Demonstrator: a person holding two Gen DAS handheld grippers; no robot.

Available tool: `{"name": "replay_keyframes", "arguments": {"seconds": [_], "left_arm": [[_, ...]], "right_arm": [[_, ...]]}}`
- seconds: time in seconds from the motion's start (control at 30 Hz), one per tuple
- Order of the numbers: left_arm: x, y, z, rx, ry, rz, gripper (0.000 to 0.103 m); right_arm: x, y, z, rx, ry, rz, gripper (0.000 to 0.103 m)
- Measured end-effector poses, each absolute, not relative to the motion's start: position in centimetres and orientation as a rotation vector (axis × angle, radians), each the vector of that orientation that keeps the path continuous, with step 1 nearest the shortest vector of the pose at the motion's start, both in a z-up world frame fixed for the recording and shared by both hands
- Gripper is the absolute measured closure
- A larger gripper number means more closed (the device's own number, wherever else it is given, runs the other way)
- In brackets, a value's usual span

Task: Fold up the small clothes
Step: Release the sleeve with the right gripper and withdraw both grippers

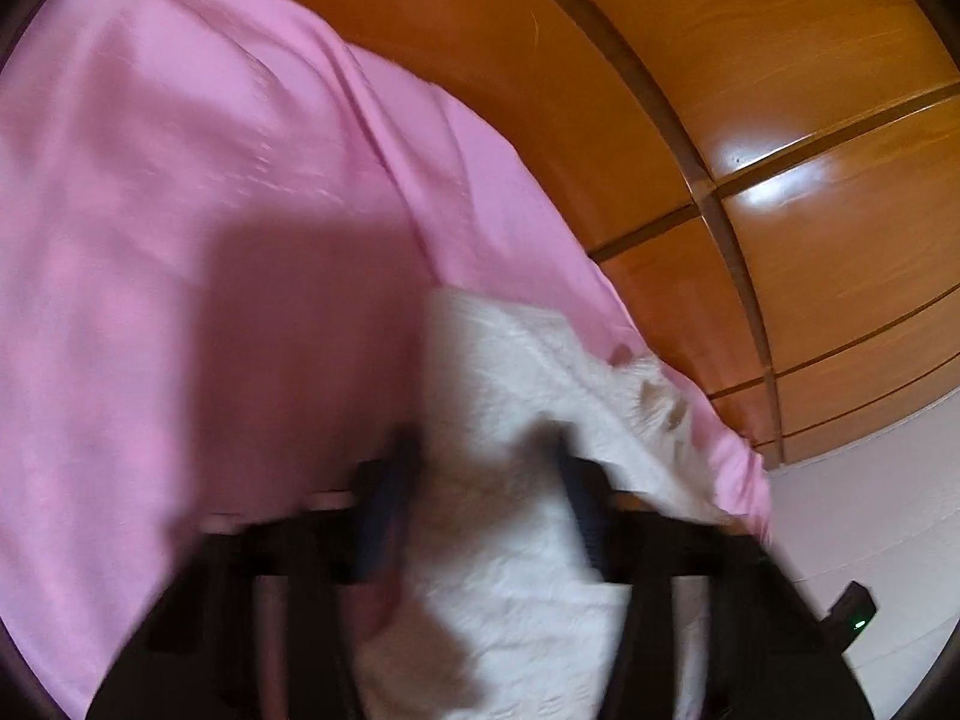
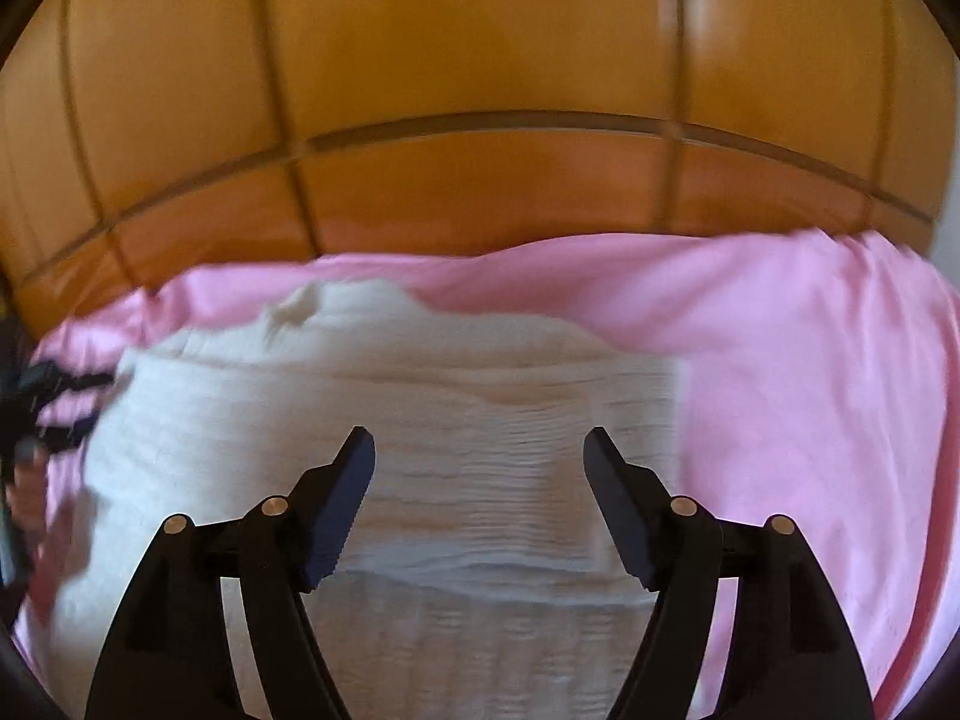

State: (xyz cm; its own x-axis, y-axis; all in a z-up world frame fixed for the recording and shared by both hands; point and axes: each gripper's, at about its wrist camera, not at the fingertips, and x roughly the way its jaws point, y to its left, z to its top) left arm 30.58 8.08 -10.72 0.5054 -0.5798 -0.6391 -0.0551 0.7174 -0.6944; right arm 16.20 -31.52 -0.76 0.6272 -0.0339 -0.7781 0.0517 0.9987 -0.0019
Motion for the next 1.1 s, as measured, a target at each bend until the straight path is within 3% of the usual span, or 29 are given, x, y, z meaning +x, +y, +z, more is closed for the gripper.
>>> {"name": "replay_keyframes", "arguments": {"seconds": [0.07, 0.2, 0.3, 0.43, 0.6, 0.73, 0.87, 0.93, 1.1], "left_arm": [[30.1, 7.5, -9.6, -0.658, 0.958, -0.318, 0.092], [27.5, 5.3, -6.3, -0.412, 0.811, -0.216, 0.093], [28.9, 2.4, -8.5, -0.185, 0.879, -0.085, 0.092], [29.4, 1.2, -10.3, -0.087, 0.901, -0.005, 0.084], [26.0, 1.7, -7.6, -0.142, 0.873, 0.019, 0.059], [21.7, 0.2, -7.3, -0.107, 0.876, -0.037, 0.051], [19.2, -1.0, -8.1, -0.051, 0.911, -0.043, 0.056], [17.4, -0.9, -6.7, -0.068, 0.871, -0.070, 0.050], [14.0, -1.6, -4.7, -0.069, 0.822, -0.075, 0.049]], "right_arm": [[16.9, -30.4, -2.1, -0.030, 0.915, -0.064, 0.032], [17.5, -30.0, -5.4, -0.032, 0.976, -0.088, 0.031], [17.3, -29.7, -7.0, -0.035, 0.952, -0.109, 0.025], [17.6, -29.9, -7.3, -0.013, 0.951, -0.103, 0.023], [17.7, -30.0, -7.5, 0.006, 0.950, -0.099, 0.021], [17.7, -29.9, -7.5, 0.001, 0.948, -0.100, 0.021], [17.6, -29.9, -6.9, -0.001, 0.961, -0.103, 0.017], [17.1, -30.0, -6.0, -0.001, 0.958, -0.109, 0.009], [13.5, -30.4, -4.4, 0.080, 0.948, -0.110, 0.008]]}}
